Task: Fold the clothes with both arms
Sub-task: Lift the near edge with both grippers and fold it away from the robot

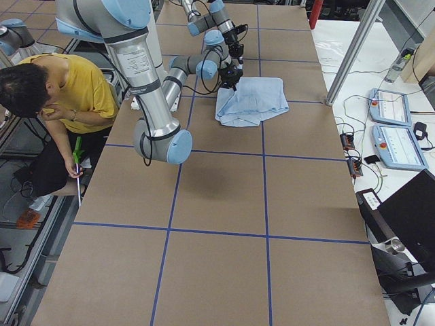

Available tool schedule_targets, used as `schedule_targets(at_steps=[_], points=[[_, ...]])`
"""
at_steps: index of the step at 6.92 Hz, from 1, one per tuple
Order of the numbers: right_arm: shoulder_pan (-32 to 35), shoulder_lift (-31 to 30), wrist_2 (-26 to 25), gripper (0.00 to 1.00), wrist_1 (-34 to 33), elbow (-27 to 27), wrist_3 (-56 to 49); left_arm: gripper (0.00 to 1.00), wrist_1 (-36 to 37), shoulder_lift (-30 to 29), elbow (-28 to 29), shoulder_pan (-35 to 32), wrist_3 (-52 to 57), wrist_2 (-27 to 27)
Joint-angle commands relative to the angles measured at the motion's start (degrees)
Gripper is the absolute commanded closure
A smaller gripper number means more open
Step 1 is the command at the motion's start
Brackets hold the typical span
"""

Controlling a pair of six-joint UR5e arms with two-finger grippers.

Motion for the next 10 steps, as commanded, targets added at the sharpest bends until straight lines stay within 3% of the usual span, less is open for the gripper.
schedule_targets(at_steps=[1,2,3,4,6,7,8,9,10], points=[[8.76,13.28,6.42,1.0,3.46,-18.59,-2.84,1.0,-1.38,-5.58,9.32,-7.76,4.9,-3.01],[10.8,20.24,6.96,1.0,8.42,-31.58,-2.93,1.0,-2.87,-8.48,14.67,-9.88,6.22,-3.72],[13.17,23.62,8.62,1.0,16.65,-41.28,-3.02,1.0,-6.8,-10.51,20.73,-11.38,7.88,-3.72],[14.06,27.57,8.63,1.0,19.08,-48.77,-3.28,1.0,-9.62,-13.06,26.62,-12.18,8.51,-3.64],[13.72,28.83,8.29,1.0,24.1,-55.23,-3.46,1.0,-14.81,-14.23,33.86,-12.71,11.4,-3.37],[13.28,29.01,8.2,0.84,24.38,-55.79,-3.46,1.0,-15.19,-14.31,35.1,-12.63,11.85,-3.28],[13.19,28.84,8.02,0.01,24.38,-55.88,-3.63,0.55,-15.28,-14.23,35.81,-12.71,14.2,-3.2],[13.19,28.92,7.67,0.0,24.38,-55.79,-5.98,0.26,-15.19,-13.88,35.82,-13.24,19.36,-3.2],[13.45,28.4,7.84,0.0,24.29,-55.62,-8.53,0.25,-15.19,-13.44,35.82,-13.68,21.33,-3.37]])
